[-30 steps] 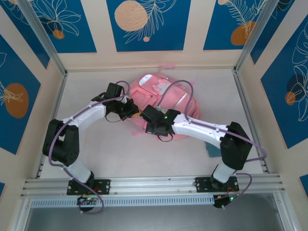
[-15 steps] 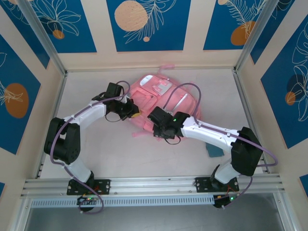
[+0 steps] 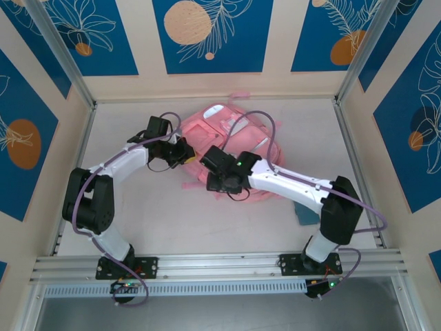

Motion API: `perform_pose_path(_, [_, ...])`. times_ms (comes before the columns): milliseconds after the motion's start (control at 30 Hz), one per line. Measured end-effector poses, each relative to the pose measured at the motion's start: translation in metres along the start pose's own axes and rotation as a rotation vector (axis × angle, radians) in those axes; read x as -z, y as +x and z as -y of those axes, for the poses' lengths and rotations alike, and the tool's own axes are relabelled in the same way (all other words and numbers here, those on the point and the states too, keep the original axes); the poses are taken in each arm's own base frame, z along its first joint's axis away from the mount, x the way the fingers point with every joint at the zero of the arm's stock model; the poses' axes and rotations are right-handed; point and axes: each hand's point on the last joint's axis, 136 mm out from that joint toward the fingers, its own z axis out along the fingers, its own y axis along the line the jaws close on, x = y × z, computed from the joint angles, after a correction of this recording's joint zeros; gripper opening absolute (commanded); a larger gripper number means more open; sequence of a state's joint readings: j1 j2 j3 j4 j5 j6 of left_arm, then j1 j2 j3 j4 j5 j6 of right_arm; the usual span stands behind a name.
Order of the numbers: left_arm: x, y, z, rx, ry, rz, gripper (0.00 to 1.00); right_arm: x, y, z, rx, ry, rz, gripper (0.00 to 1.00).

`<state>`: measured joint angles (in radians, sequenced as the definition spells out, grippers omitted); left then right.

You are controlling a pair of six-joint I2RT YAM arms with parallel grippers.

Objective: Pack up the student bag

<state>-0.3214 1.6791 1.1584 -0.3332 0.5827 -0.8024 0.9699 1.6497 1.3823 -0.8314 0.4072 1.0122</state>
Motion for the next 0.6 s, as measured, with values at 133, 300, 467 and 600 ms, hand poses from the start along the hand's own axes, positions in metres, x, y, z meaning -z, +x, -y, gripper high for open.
perform_pose_path(133, [0.0,0.002,0.003,-0.005,0.012,-0.006,0.0,-0.004,-0.017,-0.021,-0.015,0.017,0.027,0.53])
perform_pose_path(300, [0.001,0.004,0.01,-0.022,0.024,-0.003,0.0,-0.019,-0.023,-0.016,-0.077,0.087,0.022,0.57])
perform_pose_path(467, [-0.001,0.005,0.012,-0.034,0.037,-0.003,0.0,-0.033,-0.031,-0.003,-0.155,0.138,0.011,0.63])
perform_pose_path(600, [-0.003,0.007,0.011,-0.038,0.043,-0.004,0.0,-0.035,-0.041,0.0,-0.202,0.13,0.013,0.77])
